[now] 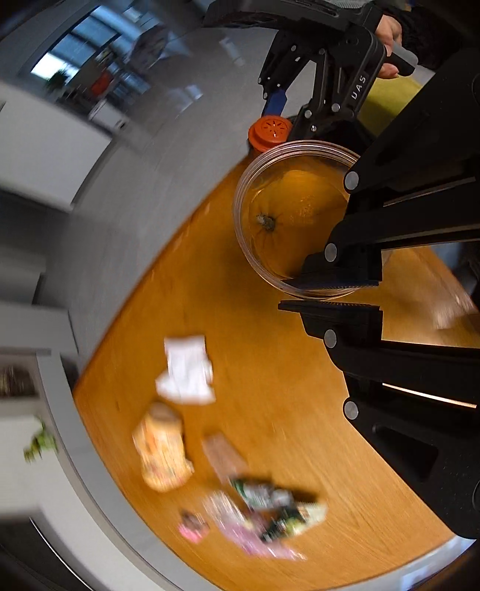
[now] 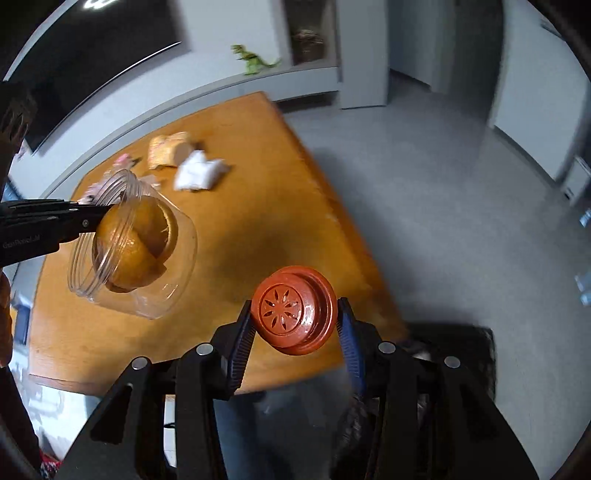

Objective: Collect trash
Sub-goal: 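Carry the tub and red lid over the black bin and open both grippers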

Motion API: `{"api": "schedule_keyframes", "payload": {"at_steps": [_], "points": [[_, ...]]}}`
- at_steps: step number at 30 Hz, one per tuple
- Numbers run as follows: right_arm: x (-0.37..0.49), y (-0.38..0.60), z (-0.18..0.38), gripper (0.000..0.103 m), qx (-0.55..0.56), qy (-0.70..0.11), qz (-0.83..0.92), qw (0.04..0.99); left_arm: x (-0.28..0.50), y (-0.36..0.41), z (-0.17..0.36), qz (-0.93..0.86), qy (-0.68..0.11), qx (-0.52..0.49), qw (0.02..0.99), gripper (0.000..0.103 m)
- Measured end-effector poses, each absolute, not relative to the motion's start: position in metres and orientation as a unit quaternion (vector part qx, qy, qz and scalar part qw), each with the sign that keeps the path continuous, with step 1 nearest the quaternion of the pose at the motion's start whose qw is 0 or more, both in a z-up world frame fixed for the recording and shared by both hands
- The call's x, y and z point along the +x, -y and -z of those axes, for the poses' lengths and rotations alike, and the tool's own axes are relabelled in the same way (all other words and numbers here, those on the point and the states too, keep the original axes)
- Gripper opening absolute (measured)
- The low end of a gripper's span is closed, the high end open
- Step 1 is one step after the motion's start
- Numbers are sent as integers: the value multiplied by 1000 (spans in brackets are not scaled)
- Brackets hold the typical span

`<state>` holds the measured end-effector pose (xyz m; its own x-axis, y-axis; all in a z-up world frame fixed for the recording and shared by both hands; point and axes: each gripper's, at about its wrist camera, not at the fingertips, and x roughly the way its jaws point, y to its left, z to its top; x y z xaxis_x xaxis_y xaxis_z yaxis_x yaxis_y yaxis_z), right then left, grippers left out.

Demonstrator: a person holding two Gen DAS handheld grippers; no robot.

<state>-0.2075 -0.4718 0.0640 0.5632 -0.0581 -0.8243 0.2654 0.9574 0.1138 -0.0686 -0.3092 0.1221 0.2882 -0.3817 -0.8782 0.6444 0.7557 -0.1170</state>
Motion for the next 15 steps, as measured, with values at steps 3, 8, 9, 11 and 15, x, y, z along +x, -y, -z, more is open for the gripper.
{"api": "schedule_keyframes", "payload": {"at_steps": [3, 8, 9, 11, 15], "points": [[-253, 513, -48, 46, 143, -462, 141, 864, -99, 377, -109, 374, -501, 160, 764, 5], [-318, 571, -15, 46, 202, -472, 213, 831, -146, 470, -75, 437, -511, 208, 710, 5], [-325, 576, -9, 46, 210, -473, 220, 827, -155, 486, -68, 444, -513, 217, 702, 5], [-346, 592, 2, 46, 229, -475, 237, 816, -172, 515, -52, 458, -516, 235, 685, 5], [-369, 611, 18, 46, 250, -481, 255, 801, -199, 558, -24, 475, -529, 261, 653, 5]]}}
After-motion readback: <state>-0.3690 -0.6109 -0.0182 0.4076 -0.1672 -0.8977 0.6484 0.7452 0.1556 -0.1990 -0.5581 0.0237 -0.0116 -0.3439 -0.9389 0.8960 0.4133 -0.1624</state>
